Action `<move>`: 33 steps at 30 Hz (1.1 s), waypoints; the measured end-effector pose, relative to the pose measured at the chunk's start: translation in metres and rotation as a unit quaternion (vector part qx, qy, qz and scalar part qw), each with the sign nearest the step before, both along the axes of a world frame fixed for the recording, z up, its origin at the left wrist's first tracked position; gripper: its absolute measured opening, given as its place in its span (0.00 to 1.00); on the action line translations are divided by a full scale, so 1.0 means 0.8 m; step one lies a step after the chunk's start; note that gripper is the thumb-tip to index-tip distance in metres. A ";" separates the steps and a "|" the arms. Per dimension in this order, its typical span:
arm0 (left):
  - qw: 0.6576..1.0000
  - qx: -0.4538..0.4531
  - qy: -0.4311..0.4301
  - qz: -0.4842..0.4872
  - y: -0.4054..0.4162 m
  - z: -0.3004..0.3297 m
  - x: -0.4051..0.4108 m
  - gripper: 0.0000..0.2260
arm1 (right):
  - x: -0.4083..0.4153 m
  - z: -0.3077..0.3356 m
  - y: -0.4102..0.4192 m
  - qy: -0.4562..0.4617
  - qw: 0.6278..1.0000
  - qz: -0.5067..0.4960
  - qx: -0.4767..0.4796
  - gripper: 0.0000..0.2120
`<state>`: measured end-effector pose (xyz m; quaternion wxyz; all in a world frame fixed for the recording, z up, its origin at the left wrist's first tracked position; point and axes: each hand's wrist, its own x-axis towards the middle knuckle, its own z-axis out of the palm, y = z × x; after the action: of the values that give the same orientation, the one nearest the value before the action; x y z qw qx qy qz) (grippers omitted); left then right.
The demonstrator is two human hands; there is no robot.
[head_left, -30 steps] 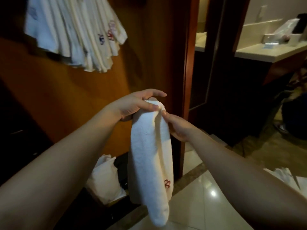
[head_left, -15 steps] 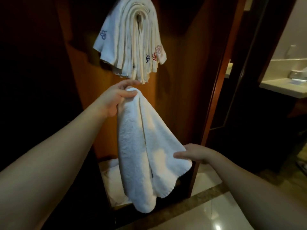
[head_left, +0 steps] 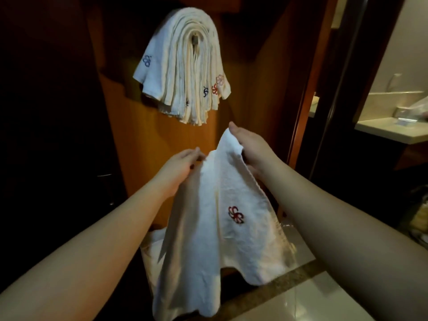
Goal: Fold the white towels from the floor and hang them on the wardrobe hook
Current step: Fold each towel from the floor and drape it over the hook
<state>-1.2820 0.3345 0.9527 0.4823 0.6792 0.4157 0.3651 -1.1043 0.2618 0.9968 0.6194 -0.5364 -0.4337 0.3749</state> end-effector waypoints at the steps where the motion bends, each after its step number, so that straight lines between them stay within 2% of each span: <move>1: 1.000 0.021 0.005 -0.014 -0.012 0.004 0.003 0.20 | -0.003 0.009 0.004 -0.003 1.000 -0.015 0.013 0.26; 3: 0.996 0.059 -0.035 -0.054 -0.035 0.012 0.008 0.32 | -0.008 0.021 0.009 0.006 0.998 -0.042 0.037 0.26; 4: 0.992 0.069 -0.076 -0.078 -0.046 0.016 0.010 0.32 | -0.009 0.025 0.012 0.026 0.998 -0.043 0.048 0.21; 6: 0.984 0.085 -0.126 -0.095 -0.062 0.022 0.015 0.22 | -0.018 0.031 0.014 0.061 0.996 -0.011 0.060 0.12; 7: 0.984 0.105 -0.117 -0.086 -0.068 0.025 0.018 0.17 | -0.020 0.033 0.014 0.066 0.996 -0.001 0.065 0.11; 11: 0.990 0.139 0.000 -0.011 -0.075 0.030 0.026 0.13 | -0.022 0.046 0.010 0.045 0.996 0.007 0.082 0.08; 14: 0.987 0.140 0.040 0.066 -0.063 0.024 0.023 0.09 | -0.016 0.058 0.003 0.016 0.995 -0.030 0.094 0.07; 17: 0.958 0.223 0.141 0.113 -0.047 0.013 0.014 0.07 | -0.006 0.069 -0.005 -0.017 0.989 -0.102 0.105 0.08; 19: 0.942 0.253 0.170 0.138 -0.037 0.010 0.003 0.07 | 0.001 0.074 -0.009 -0.006 0.980 -0.167 0.106 0.11; 22: 0.949 0.250 0.120 0.149 -0.018 0.015 -0.007 0.07 | 0.015 0.082 -0.017 0.007 0.969 -0.213 0.127 0.16; 26: 0.967 0.232 0.019 0.106 -0.014 0.026 -0.007 0.09 | 0.026 0.085 -0.023 0.026 0.968 -0.200 0.150 0.20; 29: 0.982 0.164 -0.086 0.048 -0.015 0.042 -0.013 0.08 | 0.038 0.081 -0.030 0.060 0.973 -0.152 0.163 0.09; 31: 0.983 0.110 -0.144 -0.013 -0.017 0.056 -0.017 0.05 | 0.050 0.077 -0.036 0.017 0.978 -0.123 0.167 0.07; 32: 0.982 0.098 -0.157 -0.040 -0.017 0.061 -0.018 0.03 | 0.055 0.075 -0.038 -0.024 0.981 -0.102 0.166 0.08; 33: 0.981 0.112 -0.148 -0.057 -0.015 0.066 -0.019 0.05 | 0.060 0.073 -0.039 -0.067 0.981 -0.084 0.159 0.11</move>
<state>-1.2971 0.3224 1.0058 0.4795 0.6900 0.2573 0.4774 -1.0560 0.2306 1.0554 0.6954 -0.4896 -0.4819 0.2108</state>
